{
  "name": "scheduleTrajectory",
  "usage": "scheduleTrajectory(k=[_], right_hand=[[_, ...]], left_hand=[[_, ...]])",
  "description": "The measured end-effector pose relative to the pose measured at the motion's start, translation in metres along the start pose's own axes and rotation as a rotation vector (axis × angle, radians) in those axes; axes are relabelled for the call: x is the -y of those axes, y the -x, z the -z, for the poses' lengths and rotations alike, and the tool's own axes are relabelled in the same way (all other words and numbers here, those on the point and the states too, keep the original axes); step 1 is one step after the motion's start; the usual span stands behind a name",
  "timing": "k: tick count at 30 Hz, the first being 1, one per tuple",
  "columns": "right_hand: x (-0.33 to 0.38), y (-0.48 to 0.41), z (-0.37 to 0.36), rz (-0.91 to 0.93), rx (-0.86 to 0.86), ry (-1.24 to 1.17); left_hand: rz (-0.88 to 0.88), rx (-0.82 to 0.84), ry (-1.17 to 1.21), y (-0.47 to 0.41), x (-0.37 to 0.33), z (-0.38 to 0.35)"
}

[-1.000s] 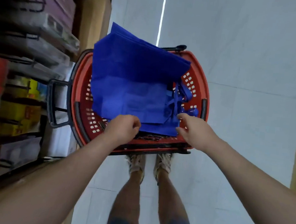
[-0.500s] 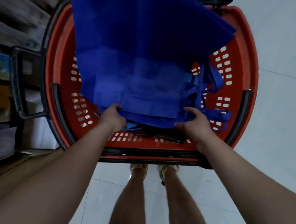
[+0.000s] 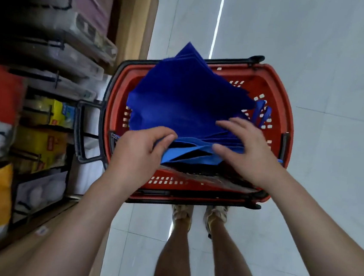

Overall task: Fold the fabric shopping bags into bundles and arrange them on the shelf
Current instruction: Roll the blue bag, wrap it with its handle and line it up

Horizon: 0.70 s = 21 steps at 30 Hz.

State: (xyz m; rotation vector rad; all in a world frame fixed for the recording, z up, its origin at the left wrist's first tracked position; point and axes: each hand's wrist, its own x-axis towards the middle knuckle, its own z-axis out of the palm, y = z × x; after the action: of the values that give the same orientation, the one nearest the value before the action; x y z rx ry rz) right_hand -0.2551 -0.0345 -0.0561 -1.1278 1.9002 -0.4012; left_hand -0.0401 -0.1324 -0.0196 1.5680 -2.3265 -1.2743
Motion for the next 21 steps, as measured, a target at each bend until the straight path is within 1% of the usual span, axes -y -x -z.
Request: scheduleTrajectory(k=[1, 2, 3, 6, 7, 9, 11, 13, 15, 16, 17, 18, 20, 21], right_hand=[[0.017, 0.008, 0.002, 0.054, 0.132, -0.097], [0.029, 0.015, 0.001, 0.077, 0.216, -0.154], [0.036, 0.019, -0.002, 0.078, 0.214, -0.145], [0.044, 0.024, 0.004, 0.038, -0.057, -0.066], [0.047, 0.026, 0.012, 0.047, -0.119, -0.07], [0.055, 0.029, 0.033, 0.076, -0.177, -0.081], [0.068, 0.032, 0.055, 0.084, -0.198, -0.149], [0.086, 0.034, 0.078, 0.027, -0.237, -0.308], [0.105, 0.035, 0.102, -0.045, -0.268, -0.401], [0.115, 0.037, 0.113, -0.06, -0.272, -0.378], [0.125, 0.04, 0.124, -0.063, -0.272, -0.34], [0.135, 0.045, 0.132, -0.059, -0.274, -0.3], [0.154, 0.054, 0.149, -0.021, -0.277, -0.23], [0.164, 0.059, 0.157, 0.006, -0.273, -0.204]], left_hand=[[-0.061, -0.011, -0.006, 0.002, -0.01, 0.007], [-0.106, -0.03, 0.017, 0.002, -0.019, 0.014], [-0.116, -0.052, 0.07, 0.003, -0.029, 0.02], [-0.041, -0.136, 0.359, 0.002, -0.056, 0.041], [-0.019, -0.172, 0.445, 0.003, -0.062, 0.049], [-0.003, -0.233, 0.569, 0.004, -0.073, 0.065], [0.008, -0.262, 0.678, 0.007, -0.083, 0.08], [0.022, -0.231, 0.801, 0.013, -0.094, 0.095], [0.004, -0.169, 0.833, 0.02, -0.099, 0.108], [-0.021, -0.152, 0.775, 0.025, -0.102, 0.114], [-0.051, -0.154, 0.652, 0.031, -0.104, 0.119], [-0.089, -0.17, 0.464, 0.035, -0.107, 0.122], [-0.175, -0.202, -0.051, 0.043, -0.113, 0.128], [-0.196, -0.206, -0.271, 0.046, -0.118, 0.13]])
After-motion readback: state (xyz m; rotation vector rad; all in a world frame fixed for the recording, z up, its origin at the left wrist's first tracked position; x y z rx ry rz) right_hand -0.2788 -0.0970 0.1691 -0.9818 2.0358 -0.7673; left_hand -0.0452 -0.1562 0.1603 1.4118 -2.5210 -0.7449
